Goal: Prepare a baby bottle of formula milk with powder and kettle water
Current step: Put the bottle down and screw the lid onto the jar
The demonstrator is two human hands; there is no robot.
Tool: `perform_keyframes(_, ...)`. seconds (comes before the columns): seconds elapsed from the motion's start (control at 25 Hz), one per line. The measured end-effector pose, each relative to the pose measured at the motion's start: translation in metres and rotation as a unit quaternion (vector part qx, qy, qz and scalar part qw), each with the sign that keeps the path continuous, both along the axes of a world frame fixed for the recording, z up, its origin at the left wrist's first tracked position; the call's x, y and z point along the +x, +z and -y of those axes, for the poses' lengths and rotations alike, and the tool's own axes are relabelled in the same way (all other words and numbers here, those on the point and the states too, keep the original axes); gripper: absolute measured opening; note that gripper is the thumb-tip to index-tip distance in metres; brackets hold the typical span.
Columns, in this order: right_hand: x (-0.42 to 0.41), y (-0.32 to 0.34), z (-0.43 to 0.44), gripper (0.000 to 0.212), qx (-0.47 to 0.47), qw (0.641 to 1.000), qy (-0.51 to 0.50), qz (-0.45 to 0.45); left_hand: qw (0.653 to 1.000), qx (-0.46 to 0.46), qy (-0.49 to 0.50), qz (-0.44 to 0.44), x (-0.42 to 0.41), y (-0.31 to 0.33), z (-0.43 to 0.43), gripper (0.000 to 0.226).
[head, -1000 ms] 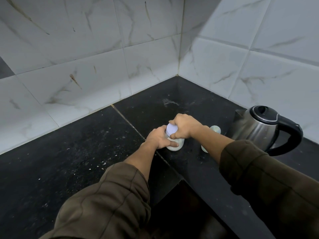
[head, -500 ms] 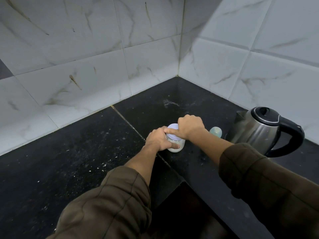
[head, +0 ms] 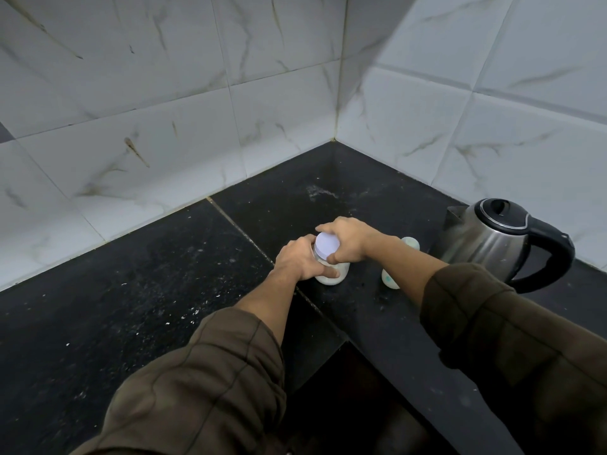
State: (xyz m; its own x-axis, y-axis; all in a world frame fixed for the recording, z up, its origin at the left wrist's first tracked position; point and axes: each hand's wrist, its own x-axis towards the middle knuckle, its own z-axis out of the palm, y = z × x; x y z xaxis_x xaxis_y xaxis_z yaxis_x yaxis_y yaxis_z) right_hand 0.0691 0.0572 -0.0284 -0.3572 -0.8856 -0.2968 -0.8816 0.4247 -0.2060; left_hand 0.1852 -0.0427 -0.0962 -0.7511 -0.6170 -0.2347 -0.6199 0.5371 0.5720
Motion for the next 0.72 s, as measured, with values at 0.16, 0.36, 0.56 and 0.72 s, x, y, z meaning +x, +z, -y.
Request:
perform_keyframes(0.16,-0.0019,0.0034,0.0033,0.062,0.024,0.998,0.059,-0.023,1.0,0.006,-0.006,0.003,-0.0017,0.002,0.0022,0.09)
perform_keyframes(0.36,-0.0018,0.0053,0.0057,0.072,0.024,0.996,0.084,-0.026,1.0,0.012,-0.003,0.016,-0.0034,0.0026,0.0051,0.086)
perform_keyframes(0.56,-0.0042,0.0058,0.0051,0.066,0.019,0.995,0.087,-0.033,1.0,0.011,-0.013,0.013,-0.0036,0.0039,0.006,0.09)
perform_keyframes(0.72,-0.0024,0.0077,0.0072,0.062,0.037,0.992,0.086,-0.086,1.0,0.004,-0.014,0.017,-0.0042,0.0036,0.0058,0.088)
